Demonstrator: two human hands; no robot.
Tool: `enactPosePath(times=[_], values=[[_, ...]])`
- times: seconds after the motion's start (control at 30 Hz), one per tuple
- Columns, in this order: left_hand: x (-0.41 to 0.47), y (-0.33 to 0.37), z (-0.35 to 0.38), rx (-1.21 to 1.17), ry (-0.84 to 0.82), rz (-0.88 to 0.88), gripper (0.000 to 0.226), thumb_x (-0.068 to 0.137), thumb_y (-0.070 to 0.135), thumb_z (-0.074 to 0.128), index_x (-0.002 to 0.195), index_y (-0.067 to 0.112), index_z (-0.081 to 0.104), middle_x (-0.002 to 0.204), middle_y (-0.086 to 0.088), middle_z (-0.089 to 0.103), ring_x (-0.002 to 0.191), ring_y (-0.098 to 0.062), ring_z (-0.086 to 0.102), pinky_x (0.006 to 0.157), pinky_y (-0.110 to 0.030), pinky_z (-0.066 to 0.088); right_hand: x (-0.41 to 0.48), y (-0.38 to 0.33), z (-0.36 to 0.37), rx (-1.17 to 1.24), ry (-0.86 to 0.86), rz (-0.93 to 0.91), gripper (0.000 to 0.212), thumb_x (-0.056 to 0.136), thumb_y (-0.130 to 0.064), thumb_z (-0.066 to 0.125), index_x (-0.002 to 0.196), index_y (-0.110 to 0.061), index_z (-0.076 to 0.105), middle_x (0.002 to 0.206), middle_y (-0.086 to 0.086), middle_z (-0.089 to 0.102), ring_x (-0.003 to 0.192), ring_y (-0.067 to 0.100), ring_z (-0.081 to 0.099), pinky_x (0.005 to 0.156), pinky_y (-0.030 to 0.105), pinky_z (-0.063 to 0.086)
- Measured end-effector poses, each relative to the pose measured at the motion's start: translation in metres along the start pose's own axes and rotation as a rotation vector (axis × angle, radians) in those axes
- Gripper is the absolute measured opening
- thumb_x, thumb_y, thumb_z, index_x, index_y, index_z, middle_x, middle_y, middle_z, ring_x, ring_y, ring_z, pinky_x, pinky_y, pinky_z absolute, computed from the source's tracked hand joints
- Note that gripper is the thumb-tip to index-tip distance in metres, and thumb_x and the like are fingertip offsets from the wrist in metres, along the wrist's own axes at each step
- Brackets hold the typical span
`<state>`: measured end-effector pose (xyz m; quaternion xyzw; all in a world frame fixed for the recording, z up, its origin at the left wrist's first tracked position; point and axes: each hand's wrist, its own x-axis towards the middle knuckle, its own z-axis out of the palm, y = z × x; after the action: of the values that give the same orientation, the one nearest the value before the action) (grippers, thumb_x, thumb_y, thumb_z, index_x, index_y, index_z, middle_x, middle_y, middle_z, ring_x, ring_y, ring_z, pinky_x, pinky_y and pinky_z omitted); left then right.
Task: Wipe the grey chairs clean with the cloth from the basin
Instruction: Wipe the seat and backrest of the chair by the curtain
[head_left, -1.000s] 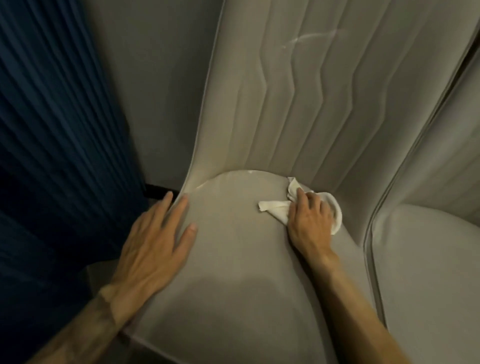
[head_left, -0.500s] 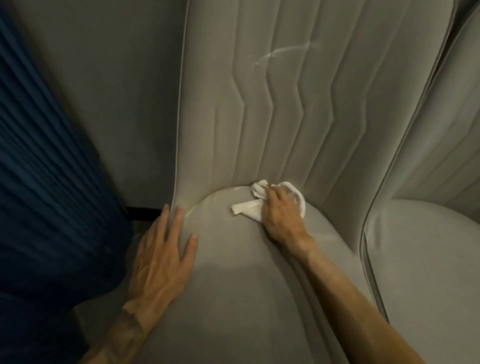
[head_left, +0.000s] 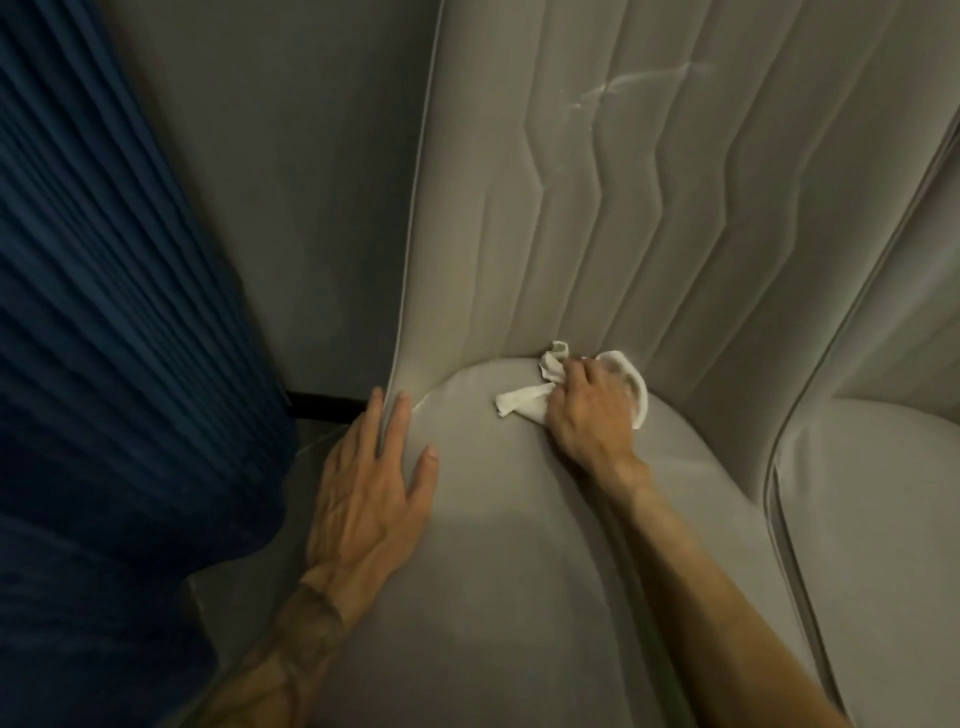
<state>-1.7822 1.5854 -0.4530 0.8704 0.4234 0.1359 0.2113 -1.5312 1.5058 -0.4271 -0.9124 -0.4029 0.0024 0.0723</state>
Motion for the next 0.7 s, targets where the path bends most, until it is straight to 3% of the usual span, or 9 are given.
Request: enactPosePath(times=[0.13, 0.23, 0.37, 0.47, 0.57, 0.63, 0.7], values=[[0.002, 0.000, 0.002, 0.007, 0.017, 0.005, 0.075, 0.101, 0.060, 0.026, 0.168, 0.030, 0.014, 0.176, 0.000, 0.008, 0.156, -0.027, 0.028, 0.125, -0.042, 0.026, -0.001, -0.070, 0.012, 0.099, -0.001, -0.213, 0.042, 0.102, -0.028, 0.036, 0.135, -0.012, 0.055, 0.138, 0.011, 0.057, 0.129, 0.033, 0.051, 0.109, 0.042, 0.031], [0.002, -0.002, 0.003, 0.024, 0.028, 0.016, 0.074, 0.101, 0.059, 0.027, 0.168, 0.029, 0.016, 0.176, -0.002, 0.011, 0.155, -0.028, 0.029, 0.124, -0.044, 0.028, 0.000, -0.032, -0.002, 0.047, -0.004, -0.317, 0.038, 0.107, -0.025, 0.038, 0.138, -0.011, 0.054, 0.141, 0.010, 0.056, 0.131, 0.032, 0.050, 0.115, 0.042, 0.032], [0.000, -0.002, 0.005, 0.027, 0.028, 0.012, 0.069, 0.107, 0.058, 0.026, 0.168, 0.028, 0.013, 0.177, -0.001, 0.008, 0.157, -0.028, 0.026, 0.126, -0.042, 0.024, -0.022, 0.064, -0.017, -0.019, 0.038, -0.099, 0.036, 0.107, -0.023, 0.039, 0.133, -0.005, 0.055, 0.136, 0.016, 0.059, 0.129, 0.035, 0.051, 0.113, 0.043, 0.035], [0.000, 0.003, 0.002, 0.026, 0.024, -0.005, 0.072, 0.104, 0.058, 0.026, 0.169, 0.029, 0.012, 0.177, 0.001, 0.005, 0.157, -0.027, 0.025, 0.127, -0.041, 0.022, -0.040, 0.081, -0.016, -0.025, 0.057, 0.050, 0.046, 0.102, -0.026, 0.028, 0.128, -0.002, 0.058, 0.130, 0.018, 0.062, 0.124, 0.038, 0.054, 0.108, 0.044, 0.037], [0.001, 0.002, 0.002, 0.034, 0.039, 0.000, 0.070, 0.106, 0.057, 0.023, 0.168, 0.027, 0.015, 0.177, 0.000, 0.007, 0.156, -0.027, 0.028, 0.126, -0.040, 0.024, -0.020, 0.033, -0.010, 0.007, 0.018, 0.125, 0.047, 0.103, -0.028, 0.028, 0.140, -0.008, 0.050, 0.143, 0.014, 0.053, 0.131, 0.034, 0.049, 0.109, 0.043, 0.034], [0.001, 0.002, 0.003, 0.039, 0.044, 0.002, 0.072, 0.103, 0.057, 0.026, 0.168, 0.026, 0.019, 0.176, -0.002, 0.011, 0.155, -0.028, 0.032, 0.125, -0.041, 0.027, -0.003, -0.021, 0.001, 0.080, -0.010, -0.005, 0.044, 0.105, -0.023, 0.036, 0.147, -0.011, 0.043, 0.149, 0.013, 0.048, 0.135, 0.033, 0.046, 0.112, 0.042, 0.032], [0.003, 0.001, 0.004, 0.044, 0.051, 0.002, 0.068, 0.106, 0.057, 0.023, 0.167, 0.027, 0.020, 0.176, -0.001, 0.013, 0.154, -0.027, 0.032, 0.124, -0.041, 0.028, 0.001, -0.070, 0.014, 0.154, -0.009, -0.148, 0.041, 0.104, -0.022, 0.039, 0.141, -0.008, 0.049, 0.144, 0.015, 0.051, 0.132, 0.035, 0.047, 0.110, 0.044, 0.032]])
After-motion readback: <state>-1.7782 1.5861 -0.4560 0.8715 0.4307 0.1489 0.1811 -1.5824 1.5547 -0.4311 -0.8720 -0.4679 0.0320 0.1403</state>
